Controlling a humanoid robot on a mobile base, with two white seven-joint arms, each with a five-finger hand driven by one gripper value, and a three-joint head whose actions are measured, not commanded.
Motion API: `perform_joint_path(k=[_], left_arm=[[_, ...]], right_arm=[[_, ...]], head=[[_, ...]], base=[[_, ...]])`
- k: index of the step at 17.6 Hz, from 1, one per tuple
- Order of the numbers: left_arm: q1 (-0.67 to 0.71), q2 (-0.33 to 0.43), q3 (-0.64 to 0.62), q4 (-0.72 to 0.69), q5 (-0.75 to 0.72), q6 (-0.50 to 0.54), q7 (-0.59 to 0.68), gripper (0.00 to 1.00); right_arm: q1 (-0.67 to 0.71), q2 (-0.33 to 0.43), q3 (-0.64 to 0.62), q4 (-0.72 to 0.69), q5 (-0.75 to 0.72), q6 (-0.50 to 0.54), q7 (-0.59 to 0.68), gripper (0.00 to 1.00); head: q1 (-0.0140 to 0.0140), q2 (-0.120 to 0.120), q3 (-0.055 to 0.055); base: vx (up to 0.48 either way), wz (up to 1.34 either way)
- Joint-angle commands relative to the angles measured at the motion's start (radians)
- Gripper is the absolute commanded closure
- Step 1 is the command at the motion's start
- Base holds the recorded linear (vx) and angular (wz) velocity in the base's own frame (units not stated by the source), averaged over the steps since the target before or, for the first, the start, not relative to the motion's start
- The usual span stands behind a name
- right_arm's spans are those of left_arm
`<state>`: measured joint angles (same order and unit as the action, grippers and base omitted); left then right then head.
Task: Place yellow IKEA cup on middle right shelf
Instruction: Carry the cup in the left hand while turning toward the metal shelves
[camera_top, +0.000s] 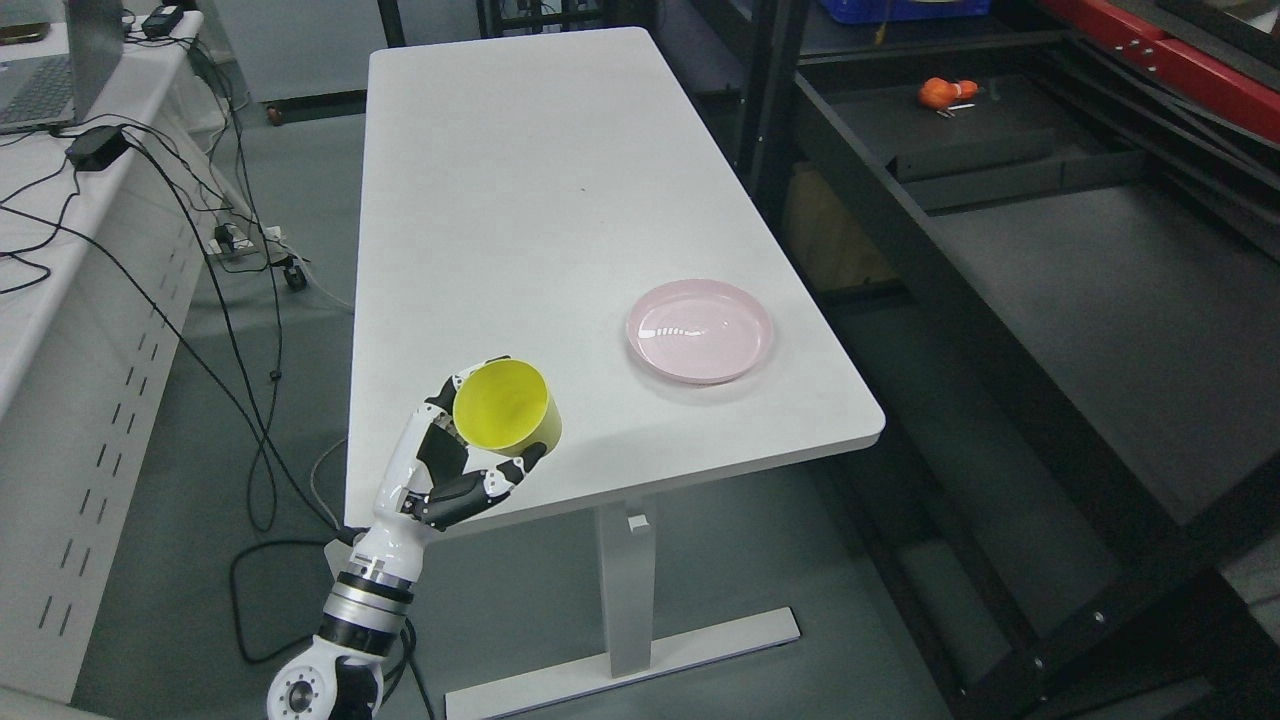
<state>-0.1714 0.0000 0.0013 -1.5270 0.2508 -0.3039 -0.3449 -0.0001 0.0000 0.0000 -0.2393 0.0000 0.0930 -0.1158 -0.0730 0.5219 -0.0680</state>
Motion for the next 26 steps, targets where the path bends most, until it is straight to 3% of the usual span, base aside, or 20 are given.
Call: perform_joint_path(k=[1,20,26], left_arm=[[0.006,0.017,0.009,-0.061,0.001,0.0,0.003,0.99],[-0.002,0.017,-0.072,-0.081,0.001,-0.02,0.003,0.99],[-0.052,0.017,-0.203,-0.081,0.001,-0.075,0.007,0.99]], right_arm=[[0.014,-0.017,0.017,0.0,-0.025,0.001,-0.001,0.01],[0.014,-0.017,0.017,0.0,-0.025,0.001,-0.001,0.01],[0.014,-0.017,0.017,0.0,-0.025,0.001,-0.001,0.01]], head=[[0.0,0.0,0.0],[0.0,0.0,0.0],[0.0,0.0,0.0]], base=[[-0.271,-0.53],[-0.242,-0.7],[-0.102,-0.75]])
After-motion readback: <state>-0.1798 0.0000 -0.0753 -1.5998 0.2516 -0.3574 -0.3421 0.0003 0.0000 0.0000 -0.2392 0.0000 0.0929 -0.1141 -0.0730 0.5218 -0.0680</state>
